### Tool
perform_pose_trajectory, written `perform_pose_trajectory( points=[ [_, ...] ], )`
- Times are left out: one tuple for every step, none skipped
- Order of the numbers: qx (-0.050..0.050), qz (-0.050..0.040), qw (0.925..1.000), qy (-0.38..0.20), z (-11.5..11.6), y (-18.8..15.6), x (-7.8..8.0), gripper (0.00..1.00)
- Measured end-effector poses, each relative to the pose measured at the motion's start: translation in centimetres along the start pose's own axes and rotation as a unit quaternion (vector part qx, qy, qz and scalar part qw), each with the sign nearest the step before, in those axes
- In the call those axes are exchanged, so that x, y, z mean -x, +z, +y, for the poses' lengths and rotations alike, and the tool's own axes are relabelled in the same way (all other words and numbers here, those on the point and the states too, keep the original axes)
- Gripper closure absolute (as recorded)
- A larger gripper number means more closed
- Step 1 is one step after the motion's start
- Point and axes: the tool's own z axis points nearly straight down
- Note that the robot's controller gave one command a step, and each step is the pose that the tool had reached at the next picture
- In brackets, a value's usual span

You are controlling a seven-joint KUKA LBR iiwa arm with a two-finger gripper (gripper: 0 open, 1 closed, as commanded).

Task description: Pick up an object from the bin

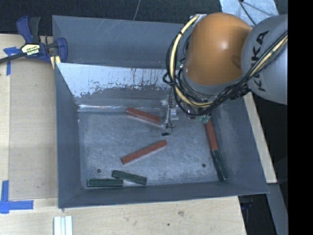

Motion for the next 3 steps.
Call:
perform_pose_trajectory(
  points=[
    [-0.001, -0.0012, 1.0000, -0.006, -0.4, -6.1, 2.3, 1.00],
    [0.000, -0.0045, 1.0000, -0.001, -2.2, -2.9, 1.3, 1.00],
    [0.000, -0.0037, 0.9999, -0.016, -1.9, 4.0, 1.3, 1.00]
  ],
)
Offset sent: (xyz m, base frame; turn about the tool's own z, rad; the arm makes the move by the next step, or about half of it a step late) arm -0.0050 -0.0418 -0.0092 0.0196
